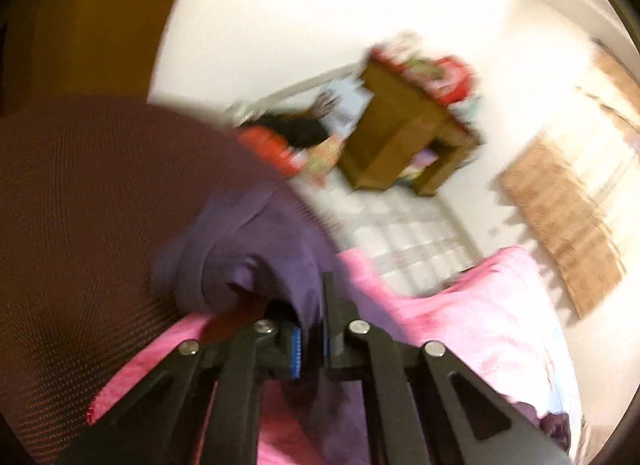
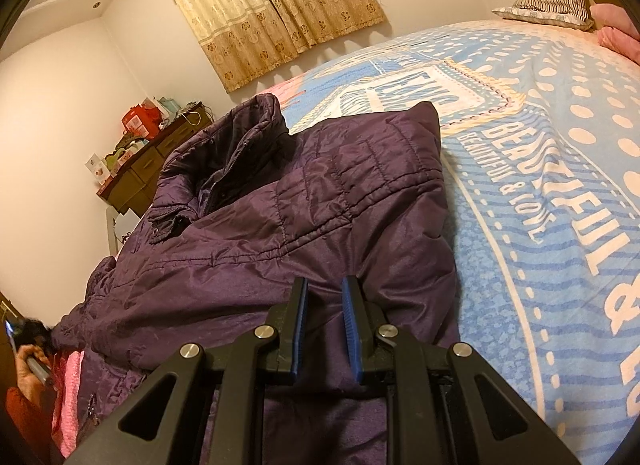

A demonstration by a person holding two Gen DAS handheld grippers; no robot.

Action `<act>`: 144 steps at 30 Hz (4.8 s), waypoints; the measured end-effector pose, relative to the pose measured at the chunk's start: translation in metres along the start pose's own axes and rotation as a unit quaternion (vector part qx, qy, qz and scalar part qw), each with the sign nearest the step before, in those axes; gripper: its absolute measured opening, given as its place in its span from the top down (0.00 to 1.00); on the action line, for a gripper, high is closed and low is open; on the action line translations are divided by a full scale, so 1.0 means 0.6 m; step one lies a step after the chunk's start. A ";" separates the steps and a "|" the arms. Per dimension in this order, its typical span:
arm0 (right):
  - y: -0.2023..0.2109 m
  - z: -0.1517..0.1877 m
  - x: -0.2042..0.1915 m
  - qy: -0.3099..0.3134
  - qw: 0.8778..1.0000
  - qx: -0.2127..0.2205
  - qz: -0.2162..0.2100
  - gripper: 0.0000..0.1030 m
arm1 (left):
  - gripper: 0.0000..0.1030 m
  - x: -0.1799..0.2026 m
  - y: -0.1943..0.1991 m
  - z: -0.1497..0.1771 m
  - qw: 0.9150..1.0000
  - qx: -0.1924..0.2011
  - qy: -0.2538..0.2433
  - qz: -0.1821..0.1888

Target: Fold large clothes

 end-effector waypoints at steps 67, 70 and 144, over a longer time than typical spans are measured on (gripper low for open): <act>0.055 -0.087 -0.110 0.040 0.993 0.063 0.095 0.81 | 0.06 0.199 -0.030 0.375 0.955 -0.133 -0.229 0.130; -0.001 -0.030 -0.012 -0.041 0.998 -0.002 0.039 0.62 | 0.06 0.202 -0.033 0.375 0.956 -0.135 -0.233 0.118; -0.211 -0.207 -0.127 0.186 0.964 -0.137 0.128 0.93 | 0.81 0.547 -0.224 0.396 0.880 -0.220 -0.418 0.041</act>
Point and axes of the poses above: each gripper's, at about its wrist camera, not at the fingertips, and y roughly against the way its jaws point, x to its right, z to its underside, the point moved 2 cm from there along -y, roughly the way its jaws point, and after that the axes turned 14 degrees about -x, right-handed, at the moved point
